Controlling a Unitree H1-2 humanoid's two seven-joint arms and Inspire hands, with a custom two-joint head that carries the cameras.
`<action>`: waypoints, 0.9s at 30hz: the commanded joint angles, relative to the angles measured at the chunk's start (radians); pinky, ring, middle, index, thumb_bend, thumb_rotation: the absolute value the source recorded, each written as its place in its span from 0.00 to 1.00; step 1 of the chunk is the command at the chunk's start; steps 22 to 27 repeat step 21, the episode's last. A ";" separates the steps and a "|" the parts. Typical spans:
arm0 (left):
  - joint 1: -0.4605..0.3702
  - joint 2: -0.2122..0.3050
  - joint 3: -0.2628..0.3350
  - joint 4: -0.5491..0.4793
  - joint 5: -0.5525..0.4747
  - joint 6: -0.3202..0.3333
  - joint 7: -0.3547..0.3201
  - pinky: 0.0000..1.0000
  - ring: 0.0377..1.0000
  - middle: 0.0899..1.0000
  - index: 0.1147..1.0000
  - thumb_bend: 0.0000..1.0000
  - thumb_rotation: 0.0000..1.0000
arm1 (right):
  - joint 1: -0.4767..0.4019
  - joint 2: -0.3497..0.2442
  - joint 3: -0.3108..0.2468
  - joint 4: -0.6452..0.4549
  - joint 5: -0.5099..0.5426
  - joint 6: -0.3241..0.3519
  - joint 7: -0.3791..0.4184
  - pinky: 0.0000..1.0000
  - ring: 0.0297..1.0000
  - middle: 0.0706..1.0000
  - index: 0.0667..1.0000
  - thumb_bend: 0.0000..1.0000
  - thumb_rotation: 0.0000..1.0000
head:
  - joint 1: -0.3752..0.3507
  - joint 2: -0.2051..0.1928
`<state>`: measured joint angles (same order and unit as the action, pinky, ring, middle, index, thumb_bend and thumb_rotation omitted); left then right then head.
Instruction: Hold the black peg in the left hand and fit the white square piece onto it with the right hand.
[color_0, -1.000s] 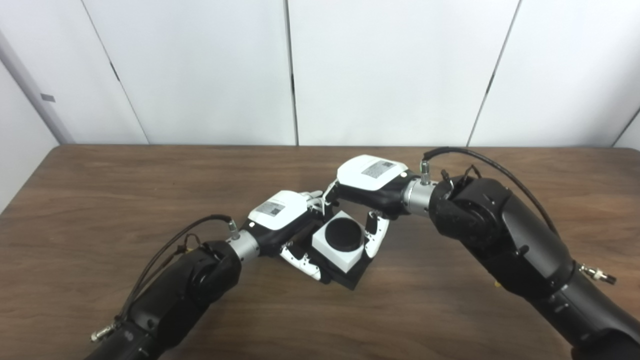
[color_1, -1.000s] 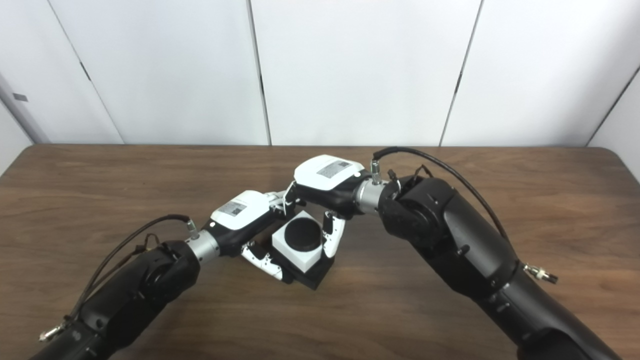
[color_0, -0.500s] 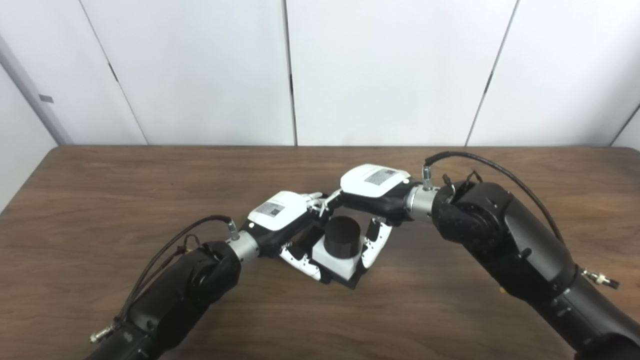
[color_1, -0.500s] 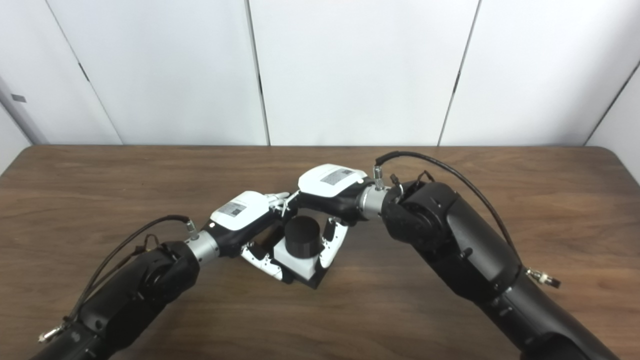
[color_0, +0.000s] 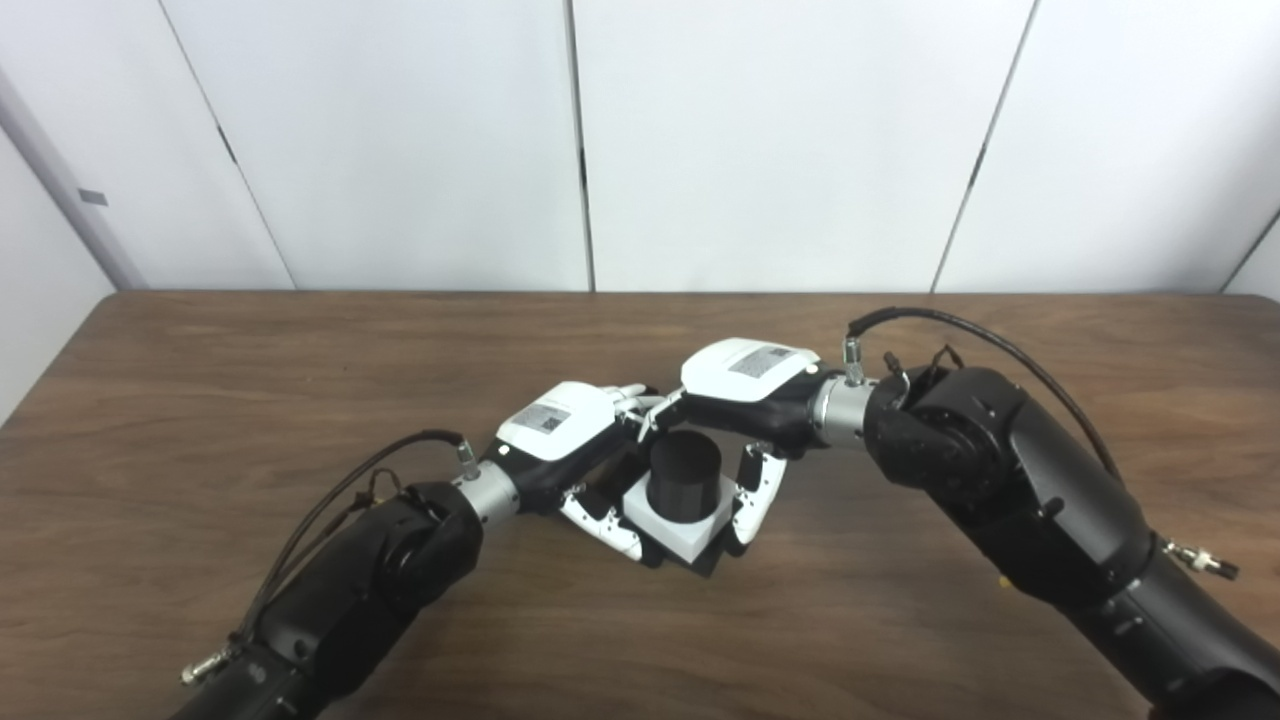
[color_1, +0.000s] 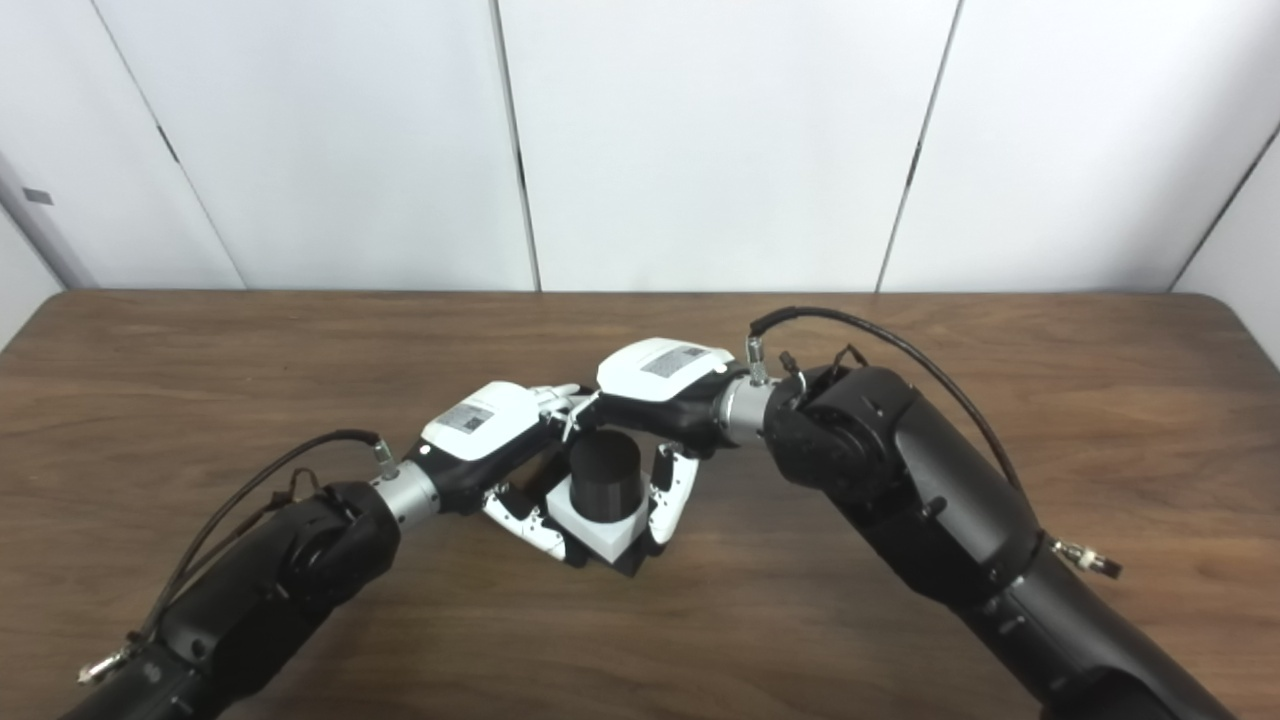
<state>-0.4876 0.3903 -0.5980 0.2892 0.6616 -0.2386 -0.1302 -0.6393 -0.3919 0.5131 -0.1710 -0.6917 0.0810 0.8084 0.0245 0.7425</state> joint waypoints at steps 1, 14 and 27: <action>0.045 -0.003 -0.055 0.037 0.055 0.020 -0.101 0.93 0.95 0.90 0.42 0.52 0.08 | -0.038 -0.017 -0.048 -0.029 0.017 -0.008 -0.034 0.77 0.81 0.79 0.70 0.87 0.18 | 0.000 -0.001; 0.049 0.007 -0.050 0.040 0.046 0.003 -0.095 0.92 0.95 0.89 0.42 0.52 0.08 | -0.012 -0.091 -0.222 -0.072 0.068 0.024 -0.066 0.69 0.79 0.79 0.70 0.80 0.12 | -0.008 -0.002; 0.052 0.012 -0.048 0.031 0.043 0.009 -0.101 0.93 0.95 0.90 0.42 0.52 0.08 | 0.073 -0.124 -0.299 -0.083 0.109 0.033 -0.127 0.67 0.78 0.78 0.69 0.82 0.09 | -0.013 0.001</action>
